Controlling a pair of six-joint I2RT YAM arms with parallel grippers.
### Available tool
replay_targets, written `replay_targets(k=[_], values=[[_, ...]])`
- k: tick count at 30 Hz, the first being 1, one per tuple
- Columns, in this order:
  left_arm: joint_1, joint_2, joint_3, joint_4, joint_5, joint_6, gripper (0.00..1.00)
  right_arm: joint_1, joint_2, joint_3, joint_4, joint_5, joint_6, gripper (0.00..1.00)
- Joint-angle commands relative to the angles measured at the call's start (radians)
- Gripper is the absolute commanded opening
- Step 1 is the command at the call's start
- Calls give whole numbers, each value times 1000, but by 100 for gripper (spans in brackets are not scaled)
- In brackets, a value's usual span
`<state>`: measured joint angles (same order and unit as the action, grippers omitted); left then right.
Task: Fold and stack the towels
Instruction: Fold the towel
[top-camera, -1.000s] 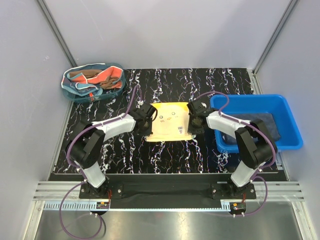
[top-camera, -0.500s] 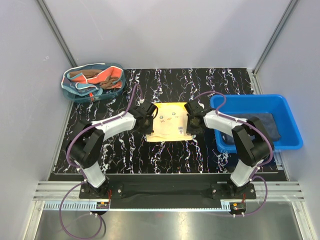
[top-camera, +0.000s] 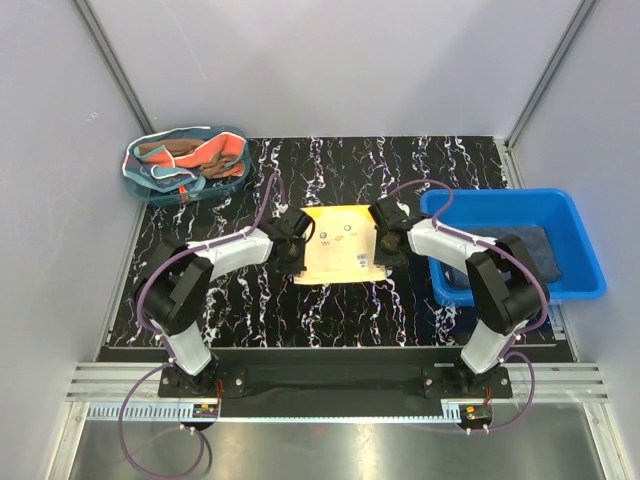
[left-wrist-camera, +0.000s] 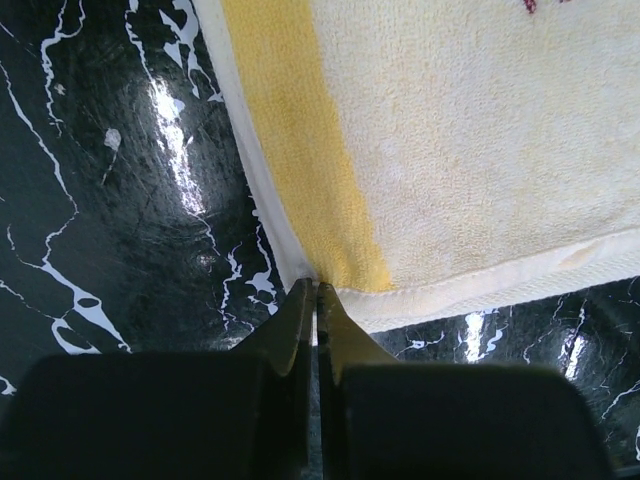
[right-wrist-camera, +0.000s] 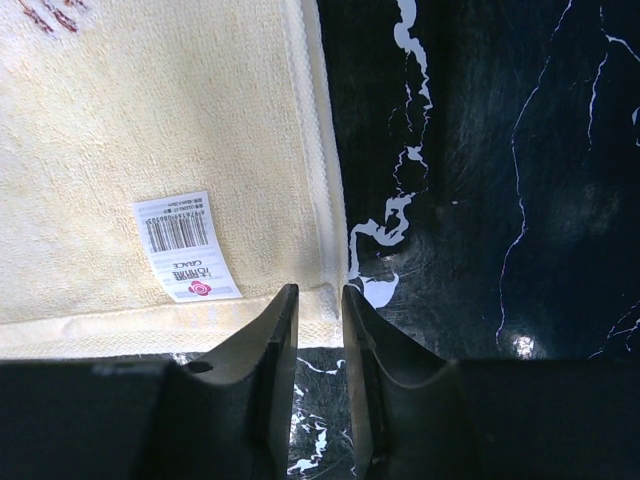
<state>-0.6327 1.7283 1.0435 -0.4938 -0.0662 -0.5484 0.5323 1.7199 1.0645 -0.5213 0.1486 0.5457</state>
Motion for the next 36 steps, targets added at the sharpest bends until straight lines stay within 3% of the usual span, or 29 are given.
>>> replay_targets(k=[1, 6, 31, 36], values=[[5, 5, -16, 54, 25, -7, 0, 12, -5, -3, 23, 16, -10, 31], [4, 5, -14, 47, 17, -4, 0, 12, 15, 6, 15, 38, -9, 25], [-5, -4, 4, 35, 17, -12, 0, 12, 38, 8, 24, 37, -20, 24], [-7, -4, 1, 34, 12, -13, 0, 14, 38, 6, 18, 46, -23, 15]])
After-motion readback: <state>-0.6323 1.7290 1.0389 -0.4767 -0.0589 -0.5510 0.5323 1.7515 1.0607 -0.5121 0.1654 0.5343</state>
